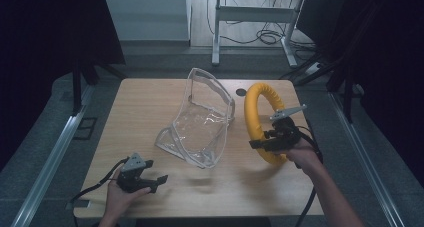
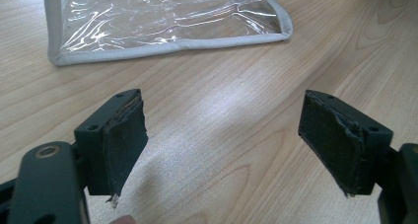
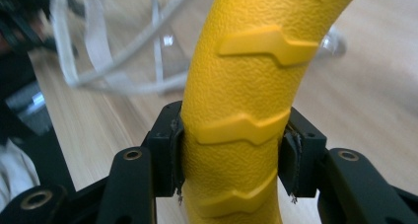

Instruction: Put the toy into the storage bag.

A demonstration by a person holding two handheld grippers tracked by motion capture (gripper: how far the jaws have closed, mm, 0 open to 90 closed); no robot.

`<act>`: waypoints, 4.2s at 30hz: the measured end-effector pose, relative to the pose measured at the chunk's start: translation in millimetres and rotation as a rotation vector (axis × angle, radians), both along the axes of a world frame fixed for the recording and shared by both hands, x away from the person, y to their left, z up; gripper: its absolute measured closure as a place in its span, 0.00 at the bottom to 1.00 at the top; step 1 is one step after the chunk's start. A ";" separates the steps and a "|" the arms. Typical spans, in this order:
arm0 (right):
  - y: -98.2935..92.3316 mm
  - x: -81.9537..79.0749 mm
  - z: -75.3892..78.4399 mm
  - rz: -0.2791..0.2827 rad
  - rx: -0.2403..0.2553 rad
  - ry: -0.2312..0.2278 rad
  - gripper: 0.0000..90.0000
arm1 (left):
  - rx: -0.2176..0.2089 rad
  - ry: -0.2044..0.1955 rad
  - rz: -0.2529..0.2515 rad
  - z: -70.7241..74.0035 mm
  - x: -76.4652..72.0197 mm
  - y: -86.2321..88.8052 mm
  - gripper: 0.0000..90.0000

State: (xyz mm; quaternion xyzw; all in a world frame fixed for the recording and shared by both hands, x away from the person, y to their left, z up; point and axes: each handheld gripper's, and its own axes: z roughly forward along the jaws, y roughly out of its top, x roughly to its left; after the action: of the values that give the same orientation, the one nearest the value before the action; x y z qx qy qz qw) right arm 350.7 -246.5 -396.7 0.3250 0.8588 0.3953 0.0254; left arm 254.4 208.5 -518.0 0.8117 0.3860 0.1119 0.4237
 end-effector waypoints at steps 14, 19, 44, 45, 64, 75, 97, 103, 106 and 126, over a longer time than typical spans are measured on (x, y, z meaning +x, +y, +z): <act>1.0 2.2 25.1 -0.031 0.129 -0.106 0.57 | 0.003 -0.002 -0.001 0.1 -0.1 0.4 0.20; 2.6 2.3 25.8 -0.043 0.180 -0.120 0.56 | 0.005 0.002 -0.001 -0.6 0.2 -0.2 0.20; 14.9 0.4 33.3 -0.090 0.276 -0.189 0.56 | 0.009 0.005 -0.004 -1.7 0.6 -0.9 0.20; 14.9 -0.5 37.0 -0.097 0.292 -0.201 0.56 | 0.009 0.005 -0.005 -1.8 0.6 -0.9 0.20; 28.7 -6.1 71.0 -0.108 0.393 -0.301 0.56 | 0.006 0.006 -0.003 -2.2 0.6 -1.4 0.20; 38.4 -11.0 98.1 -0.085 0.438 -0.352 0.56 | 0.008 0.009 -0.005 -2.1 0.6 -1.4 0.20; 91.4 -17.6 141.9 0.038 0.511 -0.419 0.56 | 0.004 0.008 -0.008 -0.7 0.2 -0.3 0.20; 112.2 -22.6 144.3 0.098 0.528 -0.421 0.56 | 0.002 0.008 -0.005 -0.9 -0.1 -0.7 0.20; 120.3 -24.4 143.9 0.123 0.540 -0.414 0.56 | 0.002 0.008 -0.006 -1.0 0.0 -0.7 0.20; 151.8 -20.6 126.2 0.203 0.566 -0.344 0.55 | 0.011 0.007 -0.009 -1.4 0.2 -0.4 0.20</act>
State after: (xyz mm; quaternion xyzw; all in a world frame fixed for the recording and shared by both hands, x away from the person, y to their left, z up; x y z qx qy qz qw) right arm 330.1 -94.7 -270.5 0.1608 0.7262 0.6672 0.0395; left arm 254.6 208.1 -519.4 0.8160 0.3835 0.1093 0.4184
